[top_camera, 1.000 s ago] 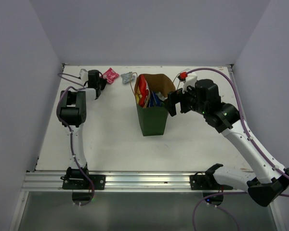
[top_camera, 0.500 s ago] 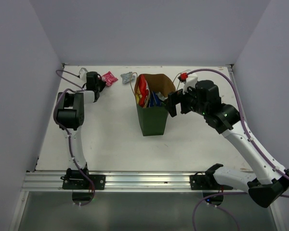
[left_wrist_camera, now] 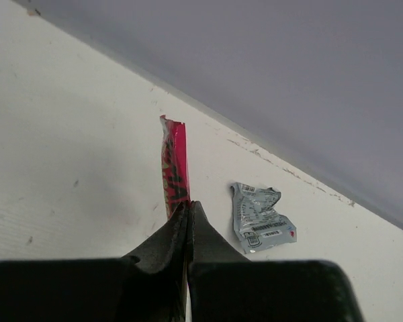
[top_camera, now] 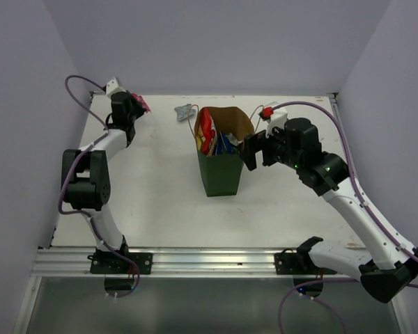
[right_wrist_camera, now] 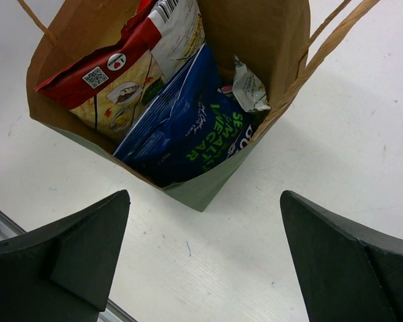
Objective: Place the snacks into the paper bag
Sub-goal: Pick up the snack from the center of the board, then place the snack in the paper bag.
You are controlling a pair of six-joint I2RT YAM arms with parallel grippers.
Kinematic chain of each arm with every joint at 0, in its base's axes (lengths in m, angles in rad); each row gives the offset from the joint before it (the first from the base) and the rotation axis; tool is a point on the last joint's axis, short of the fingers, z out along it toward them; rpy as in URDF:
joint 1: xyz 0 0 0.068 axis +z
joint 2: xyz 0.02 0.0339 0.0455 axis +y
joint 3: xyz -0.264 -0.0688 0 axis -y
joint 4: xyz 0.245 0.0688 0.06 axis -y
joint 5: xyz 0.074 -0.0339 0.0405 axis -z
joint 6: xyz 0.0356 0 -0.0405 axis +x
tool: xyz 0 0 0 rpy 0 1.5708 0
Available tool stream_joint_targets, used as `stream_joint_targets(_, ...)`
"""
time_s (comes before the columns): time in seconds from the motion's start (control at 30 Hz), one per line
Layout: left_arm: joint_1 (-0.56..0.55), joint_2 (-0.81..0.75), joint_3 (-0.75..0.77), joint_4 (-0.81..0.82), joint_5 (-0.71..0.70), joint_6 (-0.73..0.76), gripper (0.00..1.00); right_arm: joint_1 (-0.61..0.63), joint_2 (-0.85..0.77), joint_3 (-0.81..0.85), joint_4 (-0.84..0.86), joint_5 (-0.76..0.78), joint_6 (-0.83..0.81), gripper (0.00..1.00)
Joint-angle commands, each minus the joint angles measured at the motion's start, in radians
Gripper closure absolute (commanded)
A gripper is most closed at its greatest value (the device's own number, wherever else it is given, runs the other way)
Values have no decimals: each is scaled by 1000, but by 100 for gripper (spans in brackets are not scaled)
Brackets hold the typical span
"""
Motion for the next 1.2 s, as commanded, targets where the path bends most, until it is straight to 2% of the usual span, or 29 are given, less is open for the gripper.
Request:
stream_joint_targets(0.0, 2, -122, -8, -4, -2, 156, 100, 0, -21, -6, 38, -2, 5, 2)
stream_joint_targets(0.33, 2, -321, 13, -128, 115, 305, 100, 0, -38, -14, 41, -30, -6, 1)
stream_joint_targets(0.5, -1, -376, 70, -214, 236, 380, 100, -1, -41, -15, 39, -34, -14, 1)
stream_joint_targets(0.63, -10, -424, 116, -275, 276, 436, 100, -1, -40, -11, 39, -45, -14, 1)
stream_joint_targets(0.83, -58, -474, 216, -381, 319, 574, 100, 0, -41, -7, 38, -53, -14, 1)
stream_joint_targets(1.03, -190, -514, 314, -465, 313, 803, 100, 0, -46, -12, 44, -57, -9, 1)
stream_joint_targets(1.17, -220, -531, 342, -475, 333, 808, 100, -1, -49, -12, 44, -59, -9, 1)
